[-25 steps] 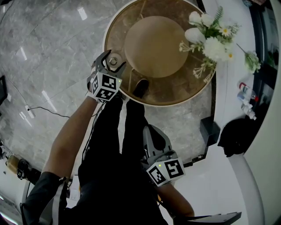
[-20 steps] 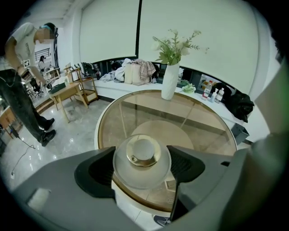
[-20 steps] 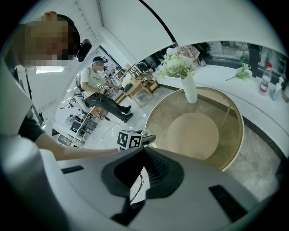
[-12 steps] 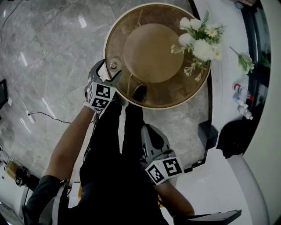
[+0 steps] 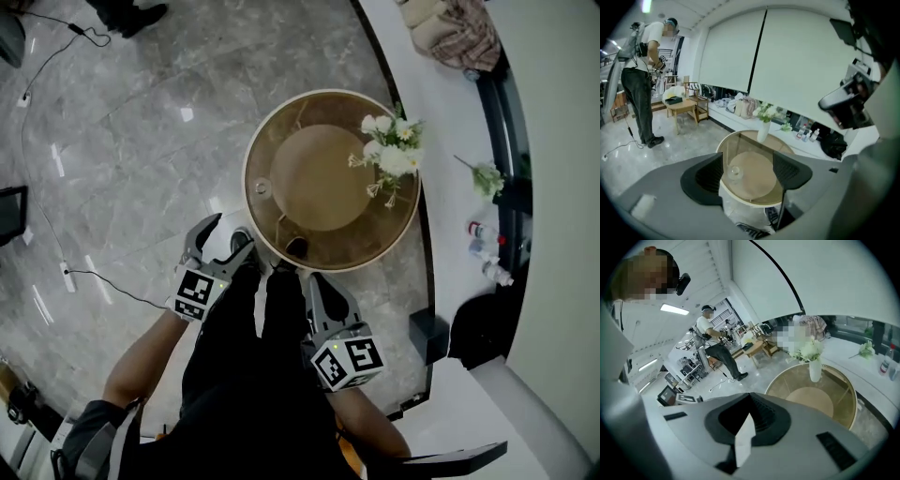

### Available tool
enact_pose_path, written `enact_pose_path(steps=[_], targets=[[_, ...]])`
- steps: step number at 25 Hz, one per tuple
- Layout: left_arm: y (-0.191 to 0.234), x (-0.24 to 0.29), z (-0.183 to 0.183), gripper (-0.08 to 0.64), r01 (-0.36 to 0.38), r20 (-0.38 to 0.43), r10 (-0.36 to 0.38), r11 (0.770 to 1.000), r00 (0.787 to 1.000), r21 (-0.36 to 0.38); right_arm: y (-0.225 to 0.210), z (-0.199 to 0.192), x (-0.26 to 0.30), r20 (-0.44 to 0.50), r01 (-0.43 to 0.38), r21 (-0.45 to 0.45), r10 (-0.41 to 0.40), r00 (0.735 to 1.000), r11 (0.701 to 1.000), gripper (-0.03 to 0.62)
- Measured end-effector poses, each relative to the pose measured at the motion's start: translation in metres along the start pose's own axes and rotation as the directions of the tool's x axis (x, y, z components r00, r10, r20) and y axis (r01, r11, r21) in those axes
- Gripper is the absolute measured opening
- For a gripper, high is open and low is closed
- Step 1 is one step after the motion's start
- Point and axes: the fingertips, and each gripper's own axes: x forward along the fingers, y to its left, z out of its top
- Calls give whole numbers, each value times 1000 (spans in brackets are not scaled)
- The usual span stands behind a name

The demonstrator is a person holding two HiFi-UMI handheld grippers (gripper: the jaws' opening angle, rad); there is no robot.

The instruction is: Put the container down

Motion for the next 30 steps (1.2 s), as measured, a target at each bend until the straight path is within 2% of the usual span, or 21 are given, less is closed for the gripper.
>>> enact_pose_path(steps=[2, 6, 12, 18, 30], targets=[[-10, -30, 35, 310, 29, 68, -28, 999, 997, -18, 12, 16, -3, 31, -17, -29, 18, 999, 999, 6], [-33, -83, 93, 170, 70, 193, -54, 994, 980, -78, 35, 43, -15, 81, -55, -83, 62, 995, 995, 6], [-58, -138, 149, 48, 84, 322, -38, 988, 946, -131, 59, 85, -30, 158, -88, -165, 115, 981, 982, 6], [-61, -191, 167, 17, 78, 363, 14, 968, 932, -238, 86, 107, -58, 203, -103, -193, 142, 969, 976, 6], [-52, -255, 205, 5, 20, 474, 102, 969, 875, -246, 117, 136, -103, 288, -122, -247, 193, 938, 961, 6]])
